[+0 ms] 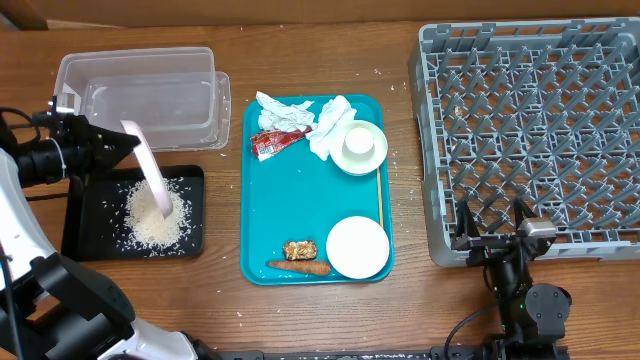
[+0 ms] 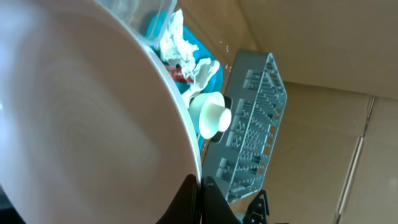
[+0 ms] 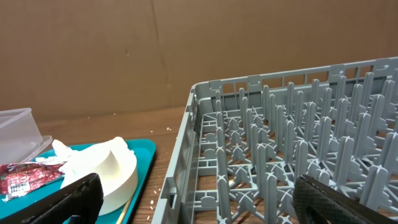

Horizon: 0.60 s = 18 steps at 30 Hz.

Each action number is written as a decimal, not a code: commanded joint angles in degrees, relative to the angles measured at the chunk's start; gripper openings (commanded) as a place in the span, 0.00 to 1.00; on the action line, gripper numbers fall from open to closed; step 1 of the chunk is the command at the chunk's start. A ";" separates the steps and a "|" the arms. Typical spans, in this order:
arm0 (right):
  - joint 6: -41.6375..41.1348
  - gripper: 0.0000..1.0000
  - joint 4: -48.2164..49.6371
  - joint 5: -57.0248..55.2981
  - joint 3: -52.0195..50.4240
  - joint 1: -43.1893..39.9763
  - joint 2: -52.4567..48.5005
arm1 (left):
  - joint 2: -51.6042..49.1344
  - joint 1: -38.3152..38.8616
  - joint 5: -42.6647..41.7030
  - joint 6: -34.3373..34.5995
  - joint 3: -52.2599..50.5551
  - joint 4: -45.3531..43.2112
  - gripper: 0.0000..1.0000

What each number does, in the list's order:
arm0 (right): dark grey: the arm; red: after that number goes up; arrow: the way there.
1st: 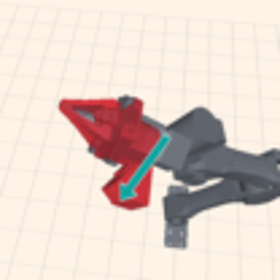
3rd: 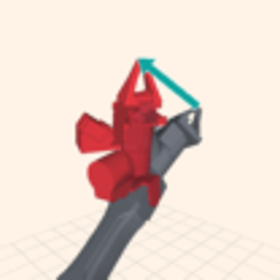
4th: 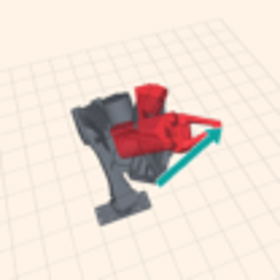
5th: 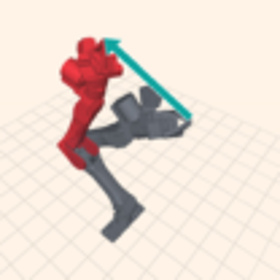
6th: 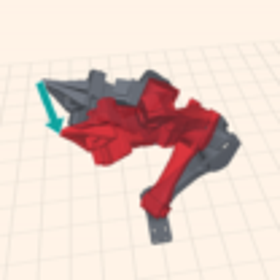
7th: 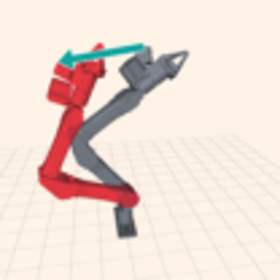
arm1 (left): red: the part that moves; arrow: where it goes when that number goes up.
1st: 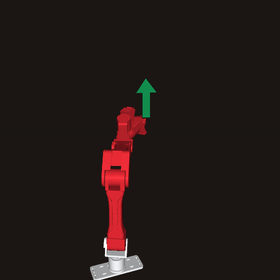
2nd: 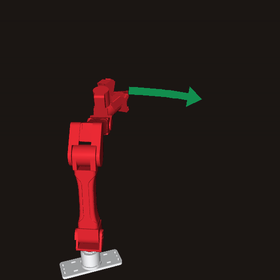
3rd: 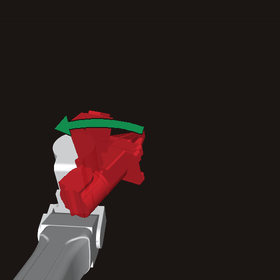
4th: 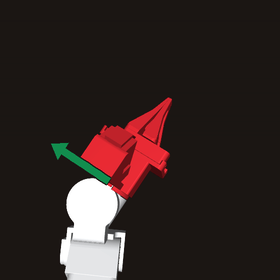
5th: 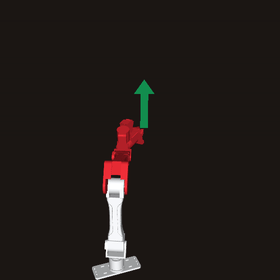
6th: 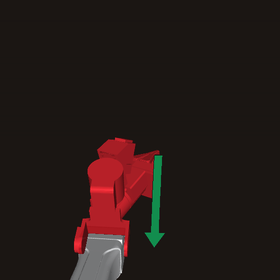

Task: Sort waste into correct bins and load items into the dishwasher
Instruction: 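Tilt the plate with the left gripper to dump rice onto the black tray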

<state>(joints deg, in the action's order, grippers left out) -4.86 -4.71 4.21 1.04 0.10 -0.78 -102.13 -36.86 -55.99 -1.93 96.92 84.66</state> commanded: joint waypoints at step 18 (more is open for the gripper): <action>0.22 1.00 0.22 -0.31 -0.57 0.31 0.61 | 1.31 -0.66 -0.90 -4.87 1.29 4.76 0.04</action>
<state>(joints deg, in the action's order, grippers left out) -4.86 -4.73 4.21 1.04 0.10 -0.78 -102.13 -37.01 -56.80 -5.32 96.92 88.62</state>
